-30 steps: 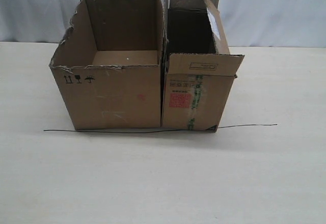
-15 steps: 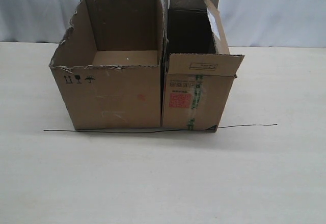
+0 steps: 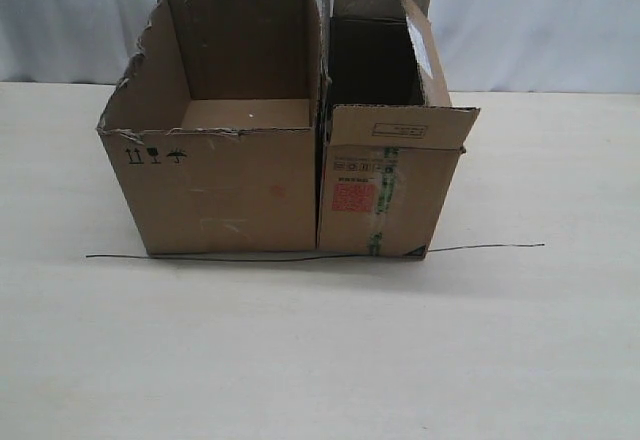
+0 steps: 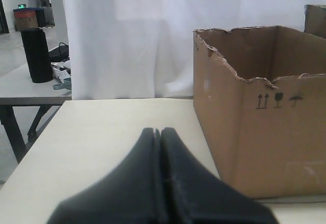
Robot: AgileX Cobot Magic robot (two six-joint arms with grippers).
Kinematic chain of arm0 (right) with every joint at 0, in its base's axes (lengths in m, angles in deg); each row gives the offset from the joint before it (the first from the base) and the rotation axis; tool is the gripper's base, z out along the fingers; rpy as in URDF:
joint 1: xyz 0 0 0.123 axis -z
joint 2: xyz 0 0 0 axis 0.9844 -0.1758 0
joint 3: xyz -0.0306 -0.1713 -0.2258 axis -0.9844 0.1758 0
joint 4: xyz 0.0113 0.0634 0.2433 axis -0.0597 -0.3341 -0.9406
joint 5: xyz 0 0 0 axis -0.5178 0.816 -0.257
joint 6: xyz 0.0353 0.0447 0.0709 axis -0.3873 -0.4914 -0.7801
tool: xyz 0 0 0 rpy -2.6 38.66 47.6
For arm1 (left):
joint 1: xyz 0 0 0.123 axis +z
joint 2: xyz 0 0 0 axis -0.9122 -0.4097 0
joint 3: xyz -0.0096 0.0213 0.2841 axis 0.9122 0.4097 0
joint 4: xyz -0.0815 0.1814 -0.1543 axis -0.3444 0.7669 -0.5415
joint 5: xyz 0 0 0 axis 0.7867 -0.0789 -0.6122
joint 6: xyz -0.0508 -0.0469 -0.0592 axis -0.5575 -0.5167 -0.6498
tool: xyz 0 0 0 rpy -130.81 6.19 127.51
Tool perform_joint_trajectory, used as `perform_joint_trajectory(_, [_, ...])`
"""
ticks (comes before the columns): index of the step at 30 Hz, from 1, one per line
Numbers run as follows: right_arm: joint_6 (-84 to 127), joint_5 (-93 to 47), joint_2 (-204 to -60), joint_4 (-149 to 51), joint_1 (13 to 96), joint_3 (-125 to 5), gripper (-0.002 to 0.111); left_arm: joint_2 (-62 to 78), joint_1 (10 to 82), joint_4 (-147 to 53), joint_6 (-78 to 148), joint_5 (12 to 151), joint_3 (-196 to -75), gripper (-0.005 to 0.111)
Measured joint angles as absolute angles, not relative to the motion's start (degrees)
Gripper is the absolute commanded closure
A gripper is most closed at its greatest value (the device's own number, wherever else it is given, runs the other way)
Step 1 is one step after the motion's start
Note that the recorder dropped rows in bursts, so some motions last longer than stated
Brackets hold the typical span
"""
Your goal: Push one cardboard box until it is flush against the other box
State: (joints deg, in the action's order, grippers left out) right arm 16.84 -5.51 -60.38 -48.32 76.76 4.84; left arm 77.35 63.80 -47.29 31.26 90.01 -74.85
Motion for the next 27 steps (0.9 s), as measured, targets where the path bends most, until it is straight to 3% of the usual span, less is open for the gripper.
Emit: perform_joint_trajectory(27, [17.8, -5.0, -60.4, -50.1, 72.0, 4.8, 0.103, 77.4, 63.8, -47.3, 31.3, 90.0, -74.8, 0.107])
